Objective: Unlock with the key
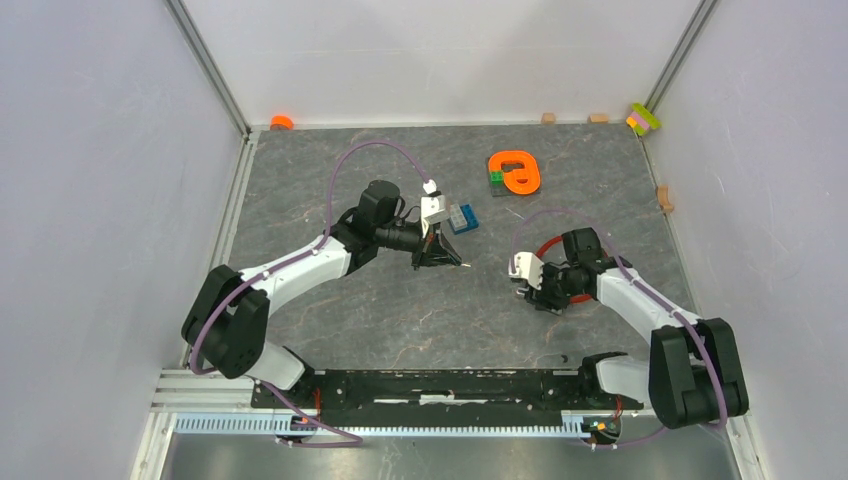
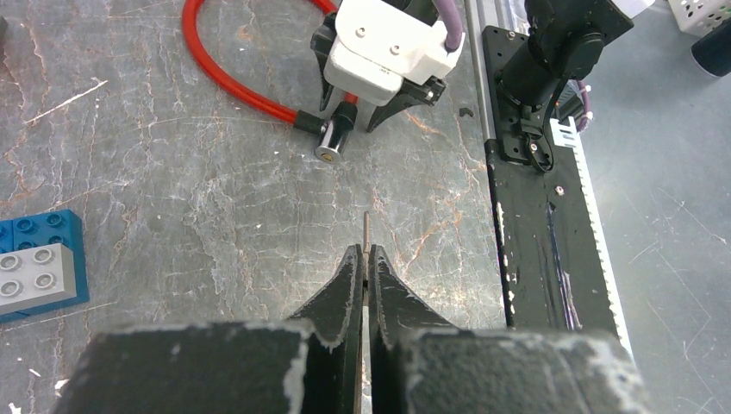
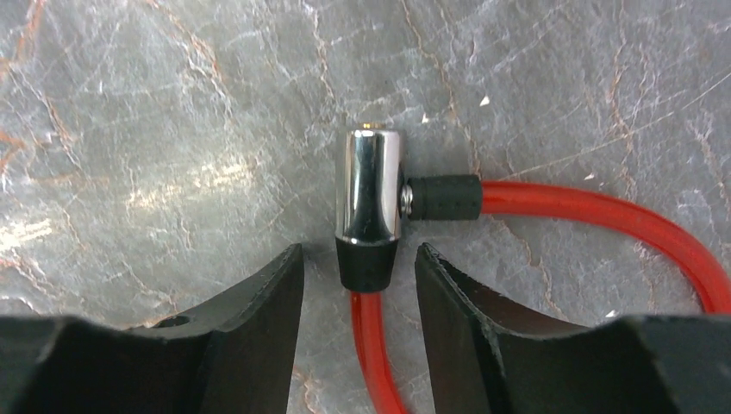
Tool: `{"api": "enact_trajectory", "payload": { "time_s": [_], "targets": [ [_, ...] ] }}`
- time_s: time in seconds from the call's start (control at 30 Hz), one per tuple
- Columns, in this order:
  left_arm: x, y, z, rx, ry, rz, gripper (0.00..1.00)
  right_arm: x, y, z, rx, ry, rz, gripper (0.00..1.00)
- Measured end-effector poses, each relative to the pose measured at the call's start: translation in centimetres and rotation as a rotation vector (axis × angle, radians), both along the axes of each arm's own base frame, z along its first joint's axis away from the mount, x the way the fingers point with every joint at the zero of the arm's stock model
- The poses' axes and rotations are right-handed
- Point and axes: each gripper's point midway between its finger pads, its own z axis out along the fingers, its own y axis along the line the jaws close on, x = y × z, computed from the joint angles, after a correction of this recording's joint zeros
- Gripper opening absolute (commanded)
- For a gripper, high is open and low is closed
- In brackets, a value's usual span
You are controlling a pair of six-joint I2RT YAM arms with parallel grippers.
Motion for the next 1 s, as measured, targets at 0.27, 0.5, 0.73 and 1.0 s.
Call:
{"api": "enact_trajectory", "payload": {
  "time_s": [0.27,0.5,0.73,1.0],
  "targets": [
    [0.0,0.0,0.0,0.001,-0.001,0.001,0.02,0.2,1.0,-0.1,0.001,-0.001,-0.011,0.35],
    [0.3,0.0,-0.1,0.006,-0.013,0.015,0.02,0.4,1.0,0.1,-0.005,-0.008,-0.006,0.00],
    [0.2,0.1,0.3,0.003,-0.032,0.012,0.02,-0.7,2.9,3.0,0.084,0.070,0.124,0.00],
    [-1.8,-0.2,1.4,-0.007,-0.124,-0.066,0.02,-1.3,6.8,10.4,0.303,0.067,0.349,0.00]
  ]
}}
